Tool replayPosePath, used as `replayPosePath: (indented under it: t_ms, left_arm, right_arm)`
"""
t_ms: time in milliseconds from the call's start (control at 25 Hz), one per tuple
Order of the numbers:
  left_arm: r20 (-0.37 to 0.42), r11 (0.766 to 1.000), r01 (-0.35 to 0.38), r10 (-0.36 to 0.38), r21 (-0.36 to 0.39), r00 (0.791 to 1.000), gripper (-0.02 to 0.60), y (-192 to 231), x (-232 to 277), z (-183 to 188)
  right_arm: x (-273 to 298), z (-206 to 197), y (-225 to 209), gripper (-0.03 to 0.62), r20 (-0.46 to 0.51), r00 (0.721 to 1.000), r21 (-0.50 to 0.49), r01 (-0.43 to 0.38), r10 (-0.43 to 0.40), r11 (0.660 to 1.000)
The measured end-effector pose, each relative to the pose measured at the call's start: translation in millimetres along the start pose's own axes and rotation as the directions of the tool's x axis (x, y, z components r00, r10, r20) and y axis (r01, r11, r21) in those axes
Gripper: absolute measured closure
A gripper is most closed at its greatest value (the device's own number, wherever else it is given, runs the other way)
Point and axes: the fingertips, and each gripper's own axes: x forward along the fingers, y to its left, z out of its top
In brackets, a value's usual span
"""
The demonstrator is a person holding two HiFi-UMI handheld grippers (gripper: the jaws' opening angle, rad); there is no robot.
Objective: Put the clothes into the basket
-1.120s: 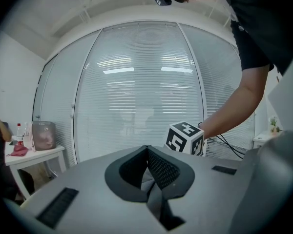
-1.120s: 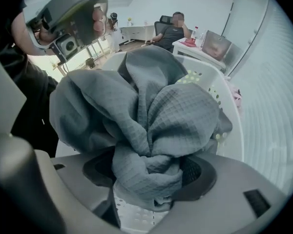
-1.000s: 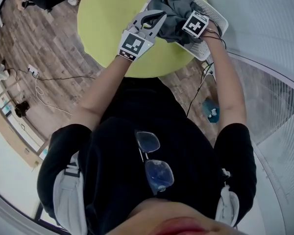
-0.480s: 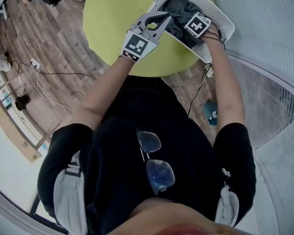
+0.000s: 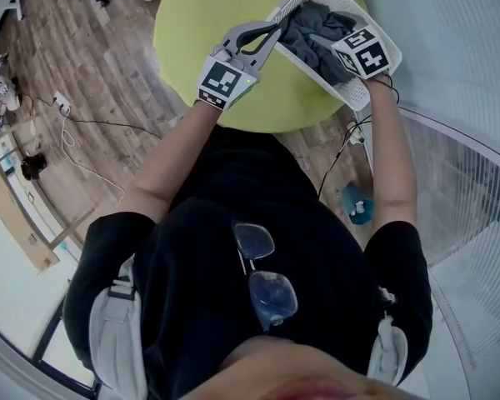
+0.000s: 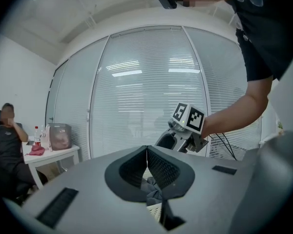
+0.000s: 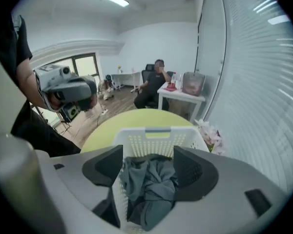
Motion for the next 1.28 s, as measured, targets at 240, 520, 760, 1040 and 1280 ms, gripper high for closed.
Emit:
replayPosePath:
  t_ms: [240,520,760,1040,1280]
  left_arm:
    - [0.008,0.999,-0.033,0.034,-0.006,0.999,0.571,6,-44,11]
    - [0.026,1.000,-0.009,0.009,0.011,1.000,0.571,12,-94,18]
    - [0.041,0.998,0.039,-0.040,0.039,0.998,0.572,15,-130,31]
    - [0.060,0.998,0.058,-0.059,0.017,0.996,0.572,29,-158,34]
    - [0.070,0.998,0.063,-0.063,0.010,0.996,0.572,44,-165,39]
  right_arm:
    - [-30,68,57,0.349,0.287,0.958,0.017,-0.006,0.000,1.000]
    - [-50,115,131,0.549,0.555,0.831,0.073,0.002,-0.042,0.997]
    - [-68,143,184,0.565,0.662,0.746,0.093,0.018,-0.076,0.995]
    - [-70,167,205,0.568,0.698,0.708,0.110,0.044,-0.109,0.993]
    - [-64,185,211,0.569,0.700,0.706,0.106,0.042,-0.104,0.993]
